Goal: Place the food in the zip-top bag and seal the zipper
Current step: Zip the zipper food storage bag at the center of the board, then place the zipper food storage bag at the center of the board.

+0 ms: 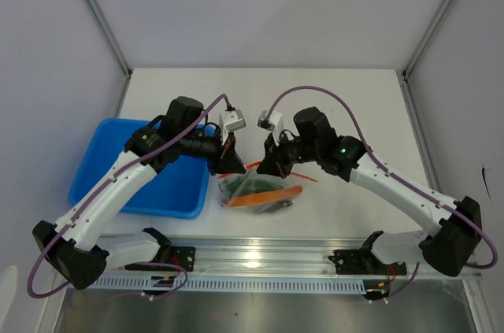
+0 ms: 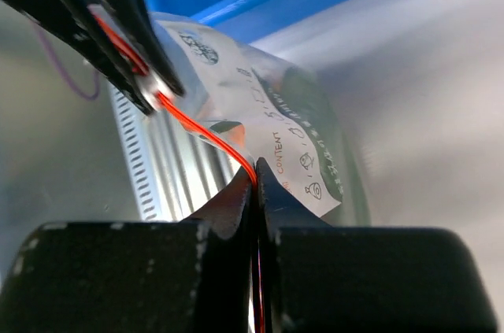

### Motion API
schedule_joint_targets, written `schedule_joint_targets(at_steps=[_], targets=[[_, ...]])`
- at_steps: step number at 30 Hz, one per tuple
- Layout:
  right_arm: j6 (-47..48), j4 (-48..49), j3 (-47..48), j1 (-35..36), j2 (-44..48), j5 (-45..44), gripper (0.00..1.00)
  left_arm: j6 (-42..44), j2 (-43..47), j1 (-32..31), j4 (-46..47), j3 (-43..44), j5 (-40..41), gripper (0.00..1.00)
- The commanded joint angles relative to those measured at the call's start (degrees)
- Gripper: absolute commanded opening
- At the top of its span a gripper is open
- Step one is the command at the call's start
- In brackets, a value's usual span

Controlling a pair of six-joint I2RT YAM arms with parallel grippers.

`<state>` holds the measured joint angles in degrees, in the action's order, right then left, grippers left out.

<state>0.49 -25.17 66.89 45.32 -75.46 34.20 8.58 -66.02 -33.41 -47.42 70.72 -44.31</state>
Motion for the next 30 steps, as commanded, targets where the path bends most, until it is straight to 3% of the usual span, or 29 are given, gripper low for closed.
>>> schedule_joint_targets(at_steps=[1,9,14,20,21,25,30], targets=[[-4.34,2.31,-3.78,-1.90,5.57,-17.01,0.00,-0.32,2.38,0.45,1.45,0.74,-0.34,0.01],[-8.49,0.65,-8.71,-9.63,12.53,-21.54,0.00,-2.07,5.72,0.54,1.63,-0.93,8.80,0.01],[-10.24,0.03,-9.76,-9.82,13.67,-19.79,0.00,-3.48,8.36,0.89,3.64,-1.99,10.74,0.01],[-11.83,2.14,-9.15,-8.06,11.92,-17.23,0.00,-5.85,8.89,0.89,7.25,-2.86,9.41,0.42],[-12.09,2.23,-8.63,-7.88,10.96,-17.15,0.00,-7.25,9.85,0.98,9.17,-3.48,10.21,0.99],[-12.97,2.05,-7.13,-8.23,8.24,-19.50,0.00,-10.25,13.80,0.98,13.92,-5.85,13.37,0.99],[-15.87,2.40,-4.06,-16.91,4.19,-23.03,0.00,-13.32,18.55,0.89,19.11,-8.49,10.85,0.99]])
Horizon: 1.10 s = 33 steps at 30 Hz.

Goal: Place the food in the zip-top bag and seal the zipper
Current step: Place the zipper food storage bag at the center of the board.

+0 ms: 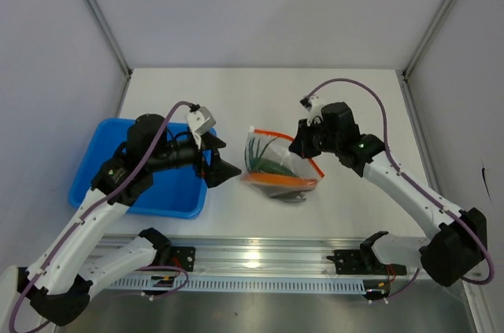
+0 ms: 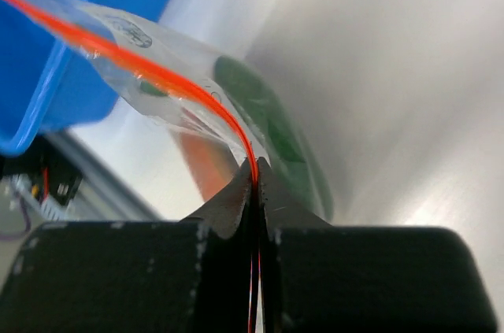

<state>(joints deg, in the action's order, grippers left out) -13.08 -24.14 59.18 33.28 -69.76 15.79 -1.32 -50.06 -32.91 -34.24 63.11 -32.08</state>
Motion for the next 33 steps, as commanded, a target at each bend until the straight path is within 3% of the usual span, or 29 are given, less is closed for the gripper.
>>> schedule_joint_targets(at_steps=[1,8,14,19,33], targets=[[-3.34,2.86,4.27,-6.54,-2.92,-6.28,0.00,-3.95,2.78,0.39,6.37,-1.23,-2.37,1.00],[-5.11,6.39,10.95,-22.17,-14.14,-11.13,0.00,-6.41,5.50,0.39,6.73,-4.66,-6.60,1.00],[-5.90,9.46,18.33,-36.32,-27.86,-7.10,0.00,-8.43,9.37,0.39,6.73,-7.30,-8.62,0.99],[-7.40,8.94,22.03,-43.02,-34.91,-4.55,0.00,-9.93,12.35,0.30,6.64,-9.58,-9.85,1.00],[-5.55,9.20,16.50,-46.11,-33.60,-7.27,0.00,-9.40,11.83,0.21,5.94,-9.94,-9.93,1.00]])
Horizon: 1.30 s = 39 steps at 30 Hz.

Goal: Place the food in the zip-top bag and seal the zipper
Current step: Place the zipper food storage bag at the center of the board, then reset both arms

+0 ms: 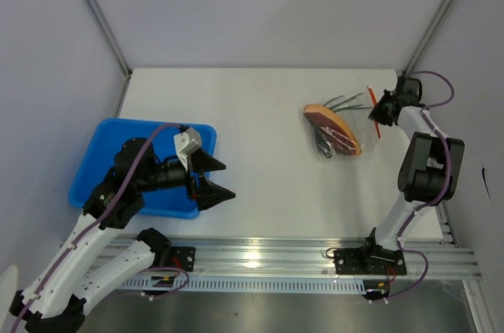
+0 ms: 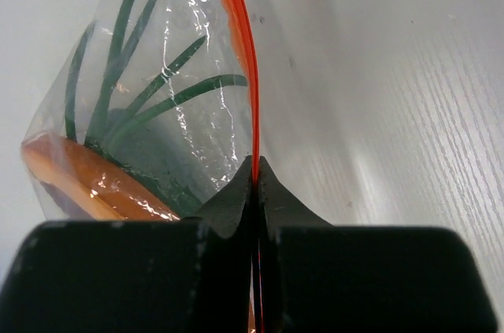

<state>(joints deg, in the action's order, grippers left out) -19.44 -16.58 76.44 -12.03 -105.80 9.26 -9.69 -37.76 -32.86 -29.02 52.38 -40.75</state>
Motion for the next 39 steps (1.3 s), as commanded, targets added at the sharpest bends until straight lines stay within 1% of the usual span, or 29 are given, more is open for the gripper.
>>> schedule_joint_targets(at_steps=[1,7,9,10,11,12,13,14,16,18,19,20,22,23,25,27,29,30,32,34,35,36,37,38,39], targets=[[0.90,1.72,-0.94,-0.89,2.27,-0.73,0.00,-1.20,-0.65,0.25,0.71,0.88,-1.35,0.99],[0.81,1.90,-1.91,-1.94,1.30,-0.55,0.03,-1.82,-1.00,0.17,0.27,0.88,-1.26,0.99],[0.46,1.81,-1.83,-2.12,1.21,-0.64,0.06,-2.08,-1.26,0.25,0.27,0.88,-1.17,1.00],[0.46,1.46,-1.48,-2.21,1.21,-0.73,0.11,-2.17,-1.53,0.25,0.27,1.14,-1.26,1.00],[0.28,1.46,-1.47,-2.21,1.21,-0.91,0.11,-2.26,-1.53,0.25,0.27,1.15,-1.26,0.99],[0.37,0.77,-1.04,-2.21,1.12,-1.17,0.24,-2.43,-2.14,0.25,-0.16,1.58,-1.26,0.99],[0.02,0.41,-0.77,-2.21,1.12,-2.21,0.33,-2.70,-2.32,0.17,-0.25,1.76,-1.26,1.00],[-0.33,0.06,-0.60,-2.29,1.29,-3.10,0.47,-2.79,-2.58,0.17,-0.34,1.93,-1.35,1.00],[-0.68,-1.34,0.02,-2.12,1.73,-5.29,0.54,-3.40,-2.85,0.17,-0.43,2.11,-1.17,0.99],[-0.95,-3.54,0.55,-1.86,2.52,-8.10,0.67,-4.01,-3.11,0.25,-0.08,2.29,-1.17,1.00],[-1.21,-3.98,0.63,-1.59,4.01,-10.03,0.97,-4.45,-3.29,0.25,0.01,2.20,-1.08,1.00],[-1.47,-4.95,0.55,-1.50,4.98,-11.79,0.99,-4.98,-3.46,0.17,0.10,2.29,-1.08,1.00],[-2.17,-5.92,0.81,-1.50,7.96,-12.94,0.99,-5.60,-4.16,0.17,0.36,2.46,-1.26,1.00],[-2.61,-8.01,1.16,-1.50,8.76,-14.78,0.99,-5.95,-4.34,0.25,0.54,2.38,-1.26,1.00],[-4.19,-10.13,2.12,-1.42,11.21,-15.23,0.99,-7.26,-5.04,0.25,1.32,2.38,-1.43,0.99],[-4.81,-11.63,1.61,0.16,13.24,-14.97,1.00,-8.75,-5.48,0.25,2.20,1.68,-1.96,0.99],[-5.08,-12.51,0.21,2.79,16.83,-16.89,0.99,-10.42,-6.10,0.25,3.87,1.32,-2.57,1.00],[-5.34,-12.77,-0.41,5.59,17.90,-18.12,0.99,-10.87,-6.36,0.25,4.49,0.89,-3.36,0.99],[-5.43,-13.56,-2.43,8.68,20.09,-18.05,0.99,-11.84,-7.06,0.25,5.89,0.44,-3.98,1.00],[-5.69,-14.62,-3.84,13.94,22.91,-18.57,1.00,-13.59,-7.59,0.25,7.04,-0.52,-4.51,1.00],[-5.78,-15.75,-5.59,15.53,23.87,-19.09,0.99,-14.90,-8.03,0.25,8.61,-0.79,-4.60,1.00],[-5.87,-15.59,-7.17,19.12,26.41,-19.01,1.00,-15.70,-8.29,0.25,9.76,-1.92,-4.95,0.99],[-5.78,-15.42,-8.75,21.15,28.00,-18.23,0.99,-16.58,-8.56,0.34,10.81,-2.28,-5.65,0.99],[-6.22,-15.33,-12.34,23.00,29.58,-18.48,0.99,-18.50,-9.17,0.26,13.43,-2.80,-6.09,0.99],[-6.40,-14.63,-14.37,26.85,33.77,-17.27,1.00,-19.48,-9.35,0.34,15.20,-4.46,-7.66,1.00]])
